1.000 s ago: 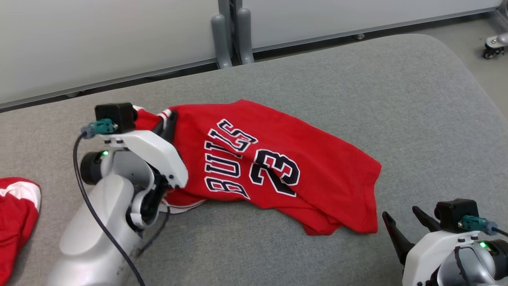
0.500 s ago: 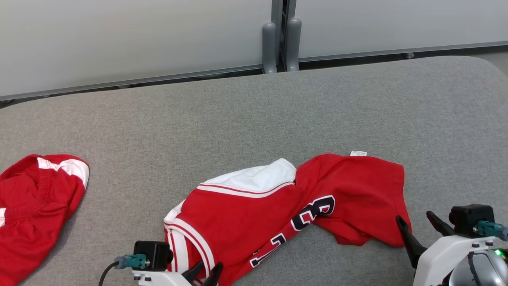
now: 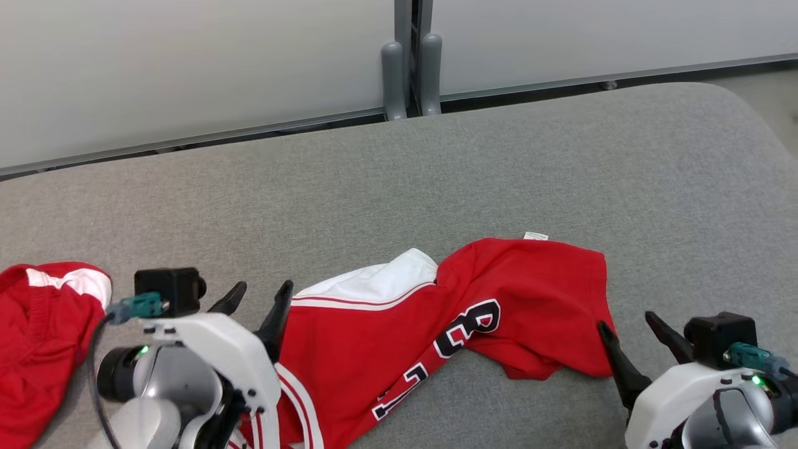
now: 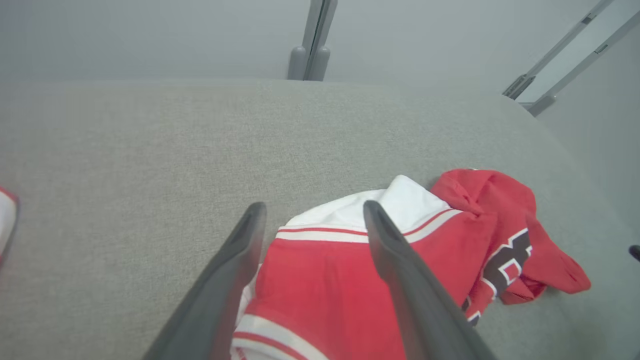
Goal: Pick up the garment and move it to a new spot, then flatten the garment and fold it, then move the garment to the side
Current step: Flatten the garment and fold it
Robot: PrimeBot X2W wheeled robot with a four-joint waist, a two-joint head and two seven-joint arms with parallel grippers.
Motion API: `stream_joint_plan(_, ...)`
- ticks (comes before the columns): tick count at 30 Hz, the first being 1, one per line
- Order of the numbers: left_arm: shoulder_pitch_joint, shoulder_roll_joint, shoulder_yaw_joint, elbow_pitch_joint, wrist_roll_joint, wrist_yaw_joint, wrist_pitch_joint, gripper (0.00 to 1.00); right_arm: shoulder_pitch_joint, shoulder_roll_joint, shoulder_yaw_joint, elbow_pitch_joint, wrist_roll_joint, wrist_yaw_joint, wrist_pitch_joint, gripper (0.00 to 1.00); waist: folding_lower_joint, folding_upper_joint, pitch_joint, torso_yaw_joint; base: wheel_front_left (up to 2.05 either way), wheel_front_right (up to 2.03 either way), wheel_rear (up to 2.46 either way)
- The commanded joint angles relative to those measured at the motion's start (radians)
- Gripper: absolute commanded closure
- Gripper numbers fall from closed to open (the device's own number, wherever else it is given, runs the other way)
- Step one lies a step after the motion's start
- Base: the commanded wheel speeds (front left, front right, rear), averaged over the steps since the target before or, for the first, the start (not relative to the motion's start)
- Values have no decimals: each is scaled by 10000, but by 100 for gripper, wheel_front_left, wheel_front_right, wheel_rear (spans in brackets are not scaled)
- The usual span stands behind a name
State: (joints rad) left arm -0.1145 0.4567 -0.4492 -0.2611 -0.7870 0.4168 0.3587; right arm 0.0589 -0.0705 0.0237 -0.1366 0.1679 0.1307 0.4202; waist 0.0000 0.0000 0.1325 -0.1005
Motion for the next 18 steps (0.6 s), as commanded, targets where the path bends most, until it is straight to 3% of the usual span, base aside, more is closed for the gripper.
stream_joint_plan(1,-819,-227,-281,891,212,-241,114,0,-263,-68,174,15,-39,2,-343,0,0,0,143,-218,0,0,0)
stream_joint_plan(3,-1195,-356,-475,1474,297,-346,227,0,-355,-94,306,38,-32,2,-500,0,0,0,191,-312,0,0,0)
stream_joint_plan(5,-2196,-734,-1043,3352,502,-684,634,0,-602,-144,658,183,25,2,-827,0,0,0,340,-638,0,0,0)
stream_joint_plan(8,-2773,-932,-1266,4433,580,-857,877,0,-736,-178,865,306,86,2,-903,0,0,0,432,-865,0,0,0)
stream_joint_plan(10,-3508,-1204,-1563,5721,709,-1202,1078,0,-808,-209,1002,462,150,2,-948,0,0,0,534,-1106,0,0,0)
stream_joint_plan(18,-4707,-1323,-2602,7640,1177,-2223,1984,0,-768,-200,961,676,215,2,-1065,0,0,0,583,-1410,0,0,0)
